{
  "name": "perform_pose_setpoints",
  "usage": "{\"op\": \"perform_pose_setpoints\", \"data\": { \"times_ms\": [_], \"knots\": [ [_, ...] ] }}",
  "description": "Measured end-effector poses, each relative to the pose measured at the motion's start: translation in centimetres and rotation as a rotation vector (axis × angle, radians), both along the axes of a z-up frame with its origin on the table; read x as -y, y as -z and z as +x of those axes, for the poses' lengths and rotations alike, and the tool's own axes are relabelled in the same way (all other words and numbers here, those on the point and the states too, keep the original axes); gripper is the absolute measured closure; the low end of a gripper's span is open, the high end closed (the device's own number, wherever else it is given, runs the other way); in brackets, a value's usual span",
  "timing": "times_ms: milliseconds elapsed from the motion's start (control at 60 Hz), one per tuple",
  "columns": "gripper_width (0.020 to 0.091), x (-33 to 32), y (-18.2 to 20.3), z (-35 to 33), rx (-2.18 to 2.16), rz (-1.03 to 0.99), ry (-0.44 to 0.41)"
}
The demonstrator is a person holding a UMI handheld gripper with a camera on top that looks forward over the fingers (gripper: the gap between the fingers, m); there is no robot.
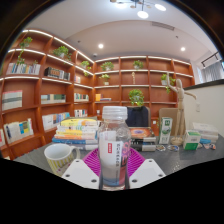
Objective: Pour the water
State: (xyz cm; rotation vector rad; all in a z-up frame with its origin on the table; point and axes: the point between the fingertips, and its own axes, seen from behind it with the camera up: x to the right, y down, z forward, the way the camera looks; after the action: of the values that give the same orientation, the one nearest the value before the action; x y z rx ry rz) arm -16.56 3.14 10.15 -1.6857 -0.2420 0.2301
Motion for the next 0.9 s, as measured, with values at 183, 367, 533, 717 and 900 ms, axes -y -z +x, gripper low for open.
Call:
{"op": "perform_pose_setpoints", "data": {
  "times_ms": [183,367,533,717,900],
  "knots": [
    [0.078,0.2,0.4,0.3,0.027,0.042,0.019],
    [0.0655,0.2,0.2,0.6,0.017,0.046,0.041],
    [0.0326,1.4,0.9,0.6,0.01,-0.022,0.053],
    [0.0232,5.6,-0.2,2.0,-0.028,-0.035,0.092],
    [0.0235,9.9,-3.0,5.6,-0.029,-0.002,0.199]
  ]
}}
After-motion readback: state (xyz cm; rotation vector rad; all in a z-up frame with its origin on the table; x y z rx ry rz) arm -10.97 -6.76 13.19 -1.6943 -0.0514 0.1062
